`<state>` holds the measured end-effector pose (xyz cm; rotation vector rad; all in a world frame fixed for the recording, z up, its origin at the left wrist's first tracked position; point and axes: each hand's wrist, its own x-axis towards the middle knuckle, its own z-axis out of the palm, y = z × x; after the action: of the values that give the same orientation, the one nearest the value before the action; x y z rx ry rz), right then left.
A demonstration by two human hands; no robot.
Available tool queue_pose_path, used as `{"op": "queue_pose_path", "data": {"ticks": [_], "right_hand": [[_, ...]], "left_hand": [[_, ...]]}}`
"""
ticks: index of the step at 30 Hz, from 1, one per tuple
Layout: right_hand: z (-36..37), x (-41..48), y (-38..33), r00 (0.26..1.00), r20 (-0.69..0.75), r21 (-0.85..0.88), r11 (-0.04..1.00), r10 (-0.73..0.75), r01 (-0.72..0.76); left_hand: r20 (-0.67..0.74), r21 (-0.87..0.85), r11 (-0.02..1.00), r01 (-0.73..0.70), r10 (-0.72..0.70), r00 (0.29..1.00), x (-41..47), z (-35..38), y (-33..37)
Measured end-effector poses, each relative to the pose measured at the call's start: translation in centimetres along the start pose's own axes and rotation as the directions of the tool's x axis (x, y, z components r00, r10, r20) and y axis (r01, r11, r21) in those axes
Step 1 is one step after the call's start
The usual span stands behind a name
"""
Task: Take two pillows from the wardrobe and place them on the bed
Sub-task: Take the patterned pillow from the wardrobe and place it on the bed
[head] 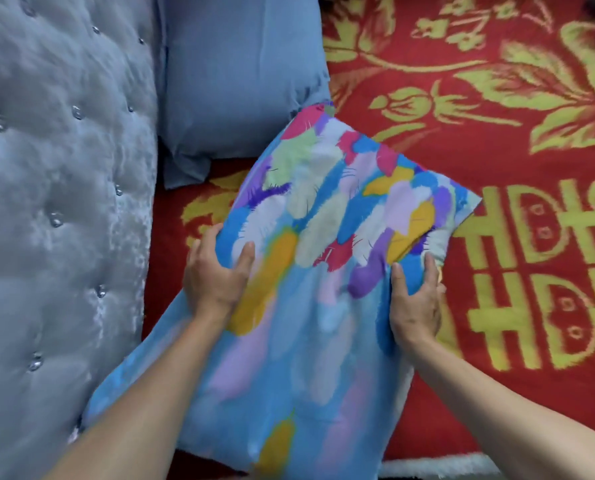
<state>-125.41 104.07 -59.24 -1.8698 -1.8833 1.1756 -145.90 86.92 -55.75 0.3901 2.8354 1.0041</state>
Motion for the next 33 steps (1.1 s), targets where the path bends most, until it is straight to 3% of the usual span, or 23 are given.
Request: {"op": "queue_pose_path", "data": {"ticks": [3, 7, 10, 14, 19, 22, 25, 26, 28, 30, 33], "right_hand": [[0.1, -2.1, -0.4, 0.996, -0.011, 0.066, 0.994, -0.088, 0.088], [1.3, -5.3, -0.7, 0.977, 0.012, 0.141, 0.968, -0.213, 0.209], [4.1, -5.1, -2.1, 0.931, 0.123, 0.027, 0.939, -0.344, 0.343], [9.0, -1.9, -4.3, 0.873, 0.350, -0.231, 0.872, -0.340, 0.432], [10.8, 0.4, -2.4, 0.868, 0.442, -0.402, 0.814, -0.227, 0.418], [11.2, 0.0, -2.0, 0.823, 0.437, -0.569, 0.597, -0.364, 0.566], [13.9, -1.1, -3.6, 0.558, 0.530, -0.473, 0.323, -0.639, 0.820], [15.6, -1.4, -4.8, 0.471, 0.565, -0.416, 0.260, -0.677, 0.872], [19.5, -1.3, -7.5, 0.379, 0.632, -0.352, 0.185, -0.676, 0.918], [22.8, 0.3, -9.4, 0.372, 0.678, -0.377, 0.134, -0.634, 0.916], [24.5, 4.7, -8.9, 0.434, 0.646, -0.464, 0.129, -0.628, 0.876]], "left_hand": [[-0.117, 0.004, 1.000, 0.011, -0.010, 0.993, -0.2, -2.0, 0.1], [-0.240, -0.037, 0.994, 0.102, -0.108, 0.965, -3.4, -4.7, -4.8], [-0.269, -0.078, 0.960, 0.268, -0.279, 0.922, -5.0, -5.5, -9.5], [-0.107, 0.041, 0.896, 0.441, -0.435, 0.894, -4.4, -4.1, -14.7], [0.090, 0.086, 0.949, 0.302, -0.309, 0.947, -0.6, -2.3, -17.1], [0.151, 0.164, 0.951, 0.264, -0.288, 0.946, 0.4, -2.2, -18.3], [0.086, 0.338, 0.932, 0.133, -0.171, 0.981, 1.3, -1.8, -18.3], [0.074, 0.394, 0.916, 0.076, -0.114, 0.991, 1.7, -1.1, -17.7], [0.118, 0.445, 0.895, -0.035, -0.020, 0.993, 2.3, 1.0, -16.5], [0.177, 0.473, 0.873, -0.118, 0.037, 0.984, 2.1, 3.4, -16.6], [0.184, 0.494, 0.854, -0.162, 0.079, 0.980, 1.7, 5.1, -19.2]]}}
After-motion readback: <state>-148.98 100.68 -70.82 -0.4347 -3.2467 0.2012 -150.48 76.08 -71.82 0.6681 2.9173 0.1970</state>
